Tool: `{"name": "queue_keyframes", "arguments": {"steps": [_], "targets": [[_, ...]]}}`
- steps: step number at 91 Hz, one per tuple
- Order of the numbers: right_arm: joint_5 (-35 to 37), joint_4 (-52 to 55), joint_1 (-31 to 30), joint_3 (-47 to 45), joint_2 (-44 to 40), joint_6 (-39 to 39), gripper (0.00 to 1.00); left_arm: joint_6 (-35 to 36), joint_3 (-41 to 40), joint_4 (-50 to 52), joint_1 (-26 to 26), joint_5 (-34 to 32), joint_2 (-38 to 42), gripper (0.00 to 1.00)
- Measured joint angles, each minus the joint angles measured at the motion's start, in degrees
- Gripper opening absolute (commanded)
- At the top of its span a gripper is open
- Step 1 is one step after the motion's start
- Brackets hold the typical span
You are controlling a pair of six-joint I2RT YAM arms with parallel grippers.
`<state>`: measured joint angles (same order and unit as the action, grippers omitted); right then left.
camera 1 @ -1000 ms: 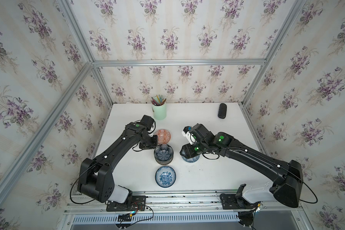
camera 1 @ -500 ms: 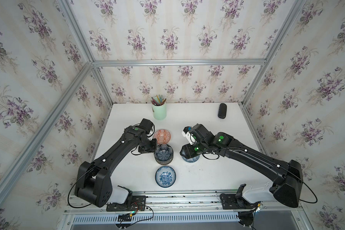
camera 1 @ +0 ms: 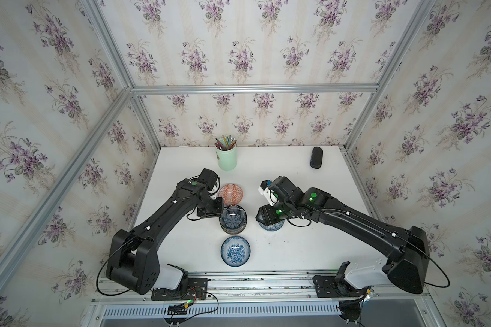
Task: Stack the bowls
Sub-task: Place the bowl on the bowl.
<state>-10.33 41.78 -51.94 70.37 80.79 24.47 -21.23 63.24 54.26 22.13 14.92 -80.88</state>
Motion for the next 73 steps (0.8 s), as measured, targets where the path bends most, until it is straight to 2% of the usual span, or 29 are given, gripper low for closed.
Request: {"name": "queue_keyframes", "arguments": {"steps": [42,52,62,73], "targets": [[-0.3,-0.3,0.0,0.2,0.2,0.0,0.6,0.0,0.0,0.6,0.0,0.0,2.9,0.12],[-1.1,-0.7,0.0,-1.2,-0.1,0.8,0.59,-0.7,-0.2,1.4,0.0,0.0,6.8,0.2],[-1.9,-1.6,-0.5,-3.4,-0.4,1.2,0.56,-2.3,-2.4,2.5,0.0,0.2,11.7,0.34],[-2.8,-3.4,-2.0,-6.2,-0.5,2.8,0.52,-4.8,-6.2,4.3,0.0,1.0,17.0,0.45]]}}
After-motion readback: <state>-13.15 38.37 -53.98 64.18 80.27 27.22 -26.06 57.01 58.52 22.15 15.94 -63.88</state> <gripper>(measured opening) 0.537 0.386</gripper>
